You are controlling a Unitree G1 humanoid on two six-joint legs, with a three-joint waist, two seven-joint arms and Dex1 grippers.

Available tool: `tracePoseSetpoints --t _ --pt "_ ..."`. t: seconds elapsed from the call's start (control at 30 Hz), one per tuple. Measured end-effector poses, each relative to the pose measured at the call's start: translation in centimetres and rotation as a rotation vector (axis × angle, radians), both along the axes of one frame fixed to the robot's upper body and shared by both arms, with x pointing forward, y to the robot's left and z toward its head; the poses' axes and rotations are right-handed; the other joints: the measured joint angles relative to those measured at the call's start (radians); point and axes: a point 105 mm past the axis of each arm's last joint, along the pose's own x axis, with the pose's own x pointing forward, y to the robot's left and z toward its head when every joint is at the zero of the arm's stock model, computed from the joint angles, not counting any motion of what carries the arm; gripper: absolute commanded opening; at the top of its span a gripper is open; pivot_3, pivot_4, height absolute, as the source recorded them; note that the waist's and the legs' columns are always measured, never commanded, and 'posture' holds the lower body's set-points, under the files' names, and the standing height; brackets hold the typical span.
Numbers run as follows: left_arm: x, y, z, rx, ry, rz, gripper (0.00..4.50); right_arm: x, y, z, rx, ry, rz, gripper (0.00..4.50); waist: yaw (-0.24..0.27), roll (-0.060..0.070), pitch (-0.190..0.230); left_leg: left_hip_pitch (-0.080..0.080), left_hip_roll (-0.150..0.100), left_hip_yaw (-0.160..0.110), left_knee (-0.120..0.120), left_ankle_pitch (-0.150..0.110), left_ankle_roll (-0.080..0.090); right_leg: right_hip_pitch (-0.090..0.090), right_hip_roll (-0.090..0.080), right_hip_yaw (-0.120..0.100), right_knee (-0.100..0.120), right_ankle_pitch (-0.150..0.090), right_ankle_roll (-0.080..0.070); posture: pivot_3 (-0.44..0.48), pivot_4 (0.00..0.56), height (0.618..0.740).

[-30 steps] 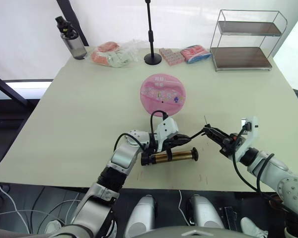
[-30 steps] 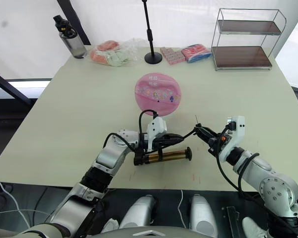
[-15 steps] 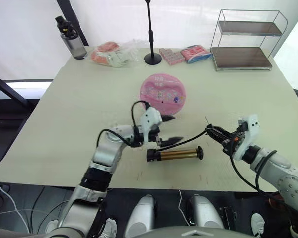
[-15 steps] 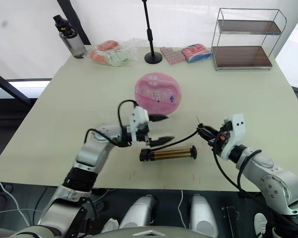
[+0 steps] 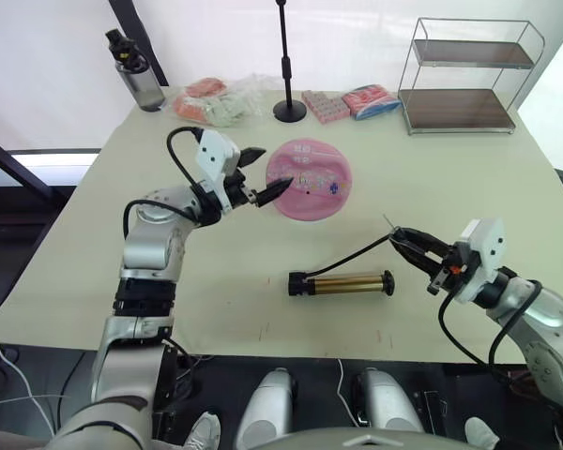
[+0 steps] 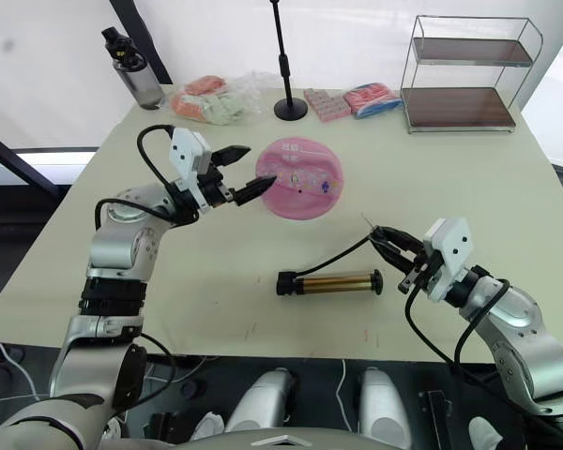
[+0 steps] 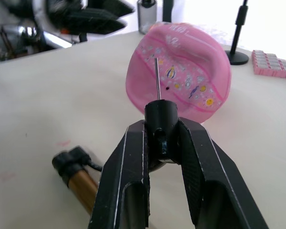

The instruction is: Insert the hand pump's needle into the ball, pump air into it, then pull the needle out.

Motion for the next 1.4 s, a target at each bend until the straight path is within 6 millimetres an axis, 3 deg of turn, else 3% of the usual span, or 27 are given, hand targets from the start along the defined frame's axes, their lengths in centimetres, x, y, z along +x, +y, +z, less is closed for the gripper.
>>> tracePoseSetpoints --t 0.23,0.63,0.9,1.0,1.1,1.27,1.33,1.4 --pt "2.0 1.0 0.4 0.050 0.041 0.050 4.44 -0.2 0.6 -0.4 -0.071 -0.082 0.052 0.38 -0.001 -0.001 0.001 0.000 0.000 0.000 0.000 0.000 0.000 0.000 0.000 0.000 0.000 0.000 0.000 0.000 0.150 0.740" --pt "5.5 2.7 -0.7 0.158 0.179 0.119 4.44 -0.1 1.6 -0.4 -0.051 -0.113 0.062 0.38 -0.002 -0.003 0.002 -0.001 0.000 -0.001 0.000 0.000 0.000 0.000 0.000 0.000 0.000 0.000 0.000 0.000 0.150 0.740" --pt "6.4 1.3 -2.3 0.138 0.243 0.099 4.44 0.0 2.0 -0.5 -0.046 -0.120 0.052 0.38 -0.008 -0.005 0.003 -0.001 -0.001 -0.001 0.000 0.000 0.000 -0.001 0.000 -0.001 0.001 0.000 0.000 0.000 0.150 0.740" --pt "6.5 1.1 -2.9 0.141 0.259 0.103 3.65 0.0 2.1 -0.6 -0.047 -0.101 0.052 0.38 -0.018 -0.006 0.004 -0.001 -0.001 -0.001 0.000 0.000 0.000 -0.001 0.000 -0.001 0.001 0.000 0.000 0.000 0.150 0.740" --pt "6.6 1.1 -2.9 0.129 0.253 0.112 2.27 -0.1 2.3 -0.6 -0.048 -0.092 0.053 0.38 -0.022 -0.006 0.004 -0.001 -0.001 -0.001 0.000 0.000 0.000 -0.001 0.000 -0.001 0.001 0.000 0.000 0.000 0.150 0.740" --pt "6.6 0.6 -3.2 0.105 0.261 0.100 0.54 0.1 2.3 -0.7 -0.048 -0.057 0.023 0.38 -0.022 -0.006 0.004 -0.001 -0.001 -0.001 0.001 0.000 0.000 -0.001 0.000 -0.001 0.001 0.000 0.000 0.000 0.150 0.740" --pt "6.5 0.5 -3.3 0.083 0.266 0.099 0.09 0.2 2.4 -0.8 -0.045 -0.038 0.010 0.38 -0.023 -0.006 0.004 -0.001 -0.001 -0.001 0.001 0.000 0.000 -0.001 0.000 -0.001 0.001 0.000 0.000 0.000 0.150 0.740" --pt "6.4 0.6 -3.8 0.048 0.275 0.106 0.09 0.7 2.7 -0.9 -0.046 -0.004 -0.009 0.38 -0.025 -0.006 0.004 -0.001 -0.001 -0.001 0.001 0.000 0.000 -0.001 0.000 0.000 0.002 0.000 0.000 0.000 0.150 0.740"
